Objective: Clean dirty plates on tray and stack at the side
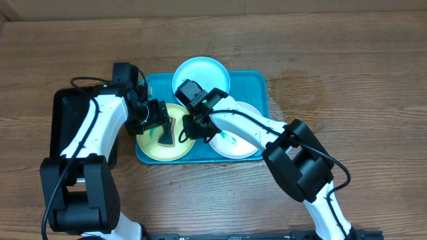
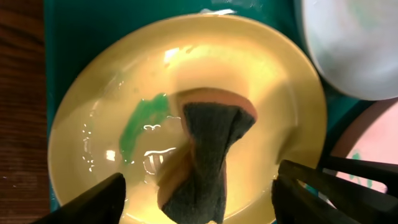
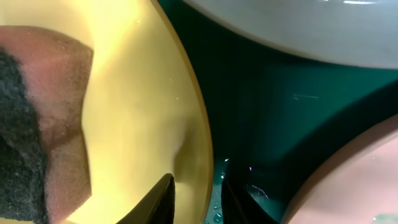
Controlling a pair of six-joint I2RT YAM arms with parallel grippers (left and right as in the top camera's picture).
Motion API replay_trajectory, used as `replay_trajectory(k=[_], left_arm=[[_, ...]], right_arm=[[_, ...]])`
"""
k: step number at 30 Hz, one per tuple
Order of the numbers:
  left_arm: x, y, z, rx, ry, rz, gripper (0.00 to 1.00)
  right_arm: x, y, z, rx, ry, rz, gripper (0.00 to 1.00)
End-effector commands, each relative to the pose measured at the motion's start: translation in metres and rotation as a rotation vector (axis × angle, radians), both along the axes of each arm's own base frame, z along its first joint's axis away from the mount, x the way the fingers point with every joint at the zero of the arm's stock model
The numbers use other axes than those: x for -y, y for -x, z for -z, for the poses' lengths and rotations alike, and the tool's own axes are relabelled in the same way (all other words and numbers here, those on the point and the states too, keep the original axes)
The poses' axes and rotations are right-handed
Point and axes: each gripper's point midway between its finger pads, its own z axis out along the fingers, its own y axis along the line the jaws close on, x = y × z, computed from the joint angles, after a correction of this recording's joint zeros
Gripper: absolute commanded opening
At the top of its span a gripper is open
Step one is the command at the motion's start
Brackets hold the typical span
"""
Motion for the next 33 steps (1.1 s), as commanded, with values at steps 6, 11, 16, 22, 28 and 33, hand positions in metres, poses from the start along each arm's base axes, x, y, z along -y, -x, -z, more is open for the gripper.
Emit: replay_trajectory(k=[6, 11, 16, 22, 28, 33], left_arm=[[0.005, 0.003, 0.005, -0.004, 0.026, 0.011, 0.49], [0.011, 0.007, 0.019, 0.003, 0.041, 0.000, 0.45], [0.023, 0.008, 0.025, 0.016, 0.084, 0.023, 0.55], [0.027, 0.000, 0.025, 0.059, 0.076, 0.045, 0.54], [0.021, 0.007, 0.048, -0.004, 0.039, 0.047, 0.48], [0.019, 0.010, 0.057, -0.037, 0.036, 0.044, 0.09]], right_arm=[[0.006, 0.005, 0.015, -0.007, 0.019, 0.005, 0.17], [0.005, 0.004, 0.014, -0.001, 0.012, 0.005, 0.15], [0.004, 0.003, 0.014, 0.001, 0.010, 0.004, 0.15], [0.005, 0.004, 0.014, -0.001, 0.013, 0.004, 0.16], [0.005, 0.004, 0.014, -0.002, 0.013, 0.004, 0.16], [0.006, 0.005, 0.014, -0.004, 0.016, 0.001, 0.16]])
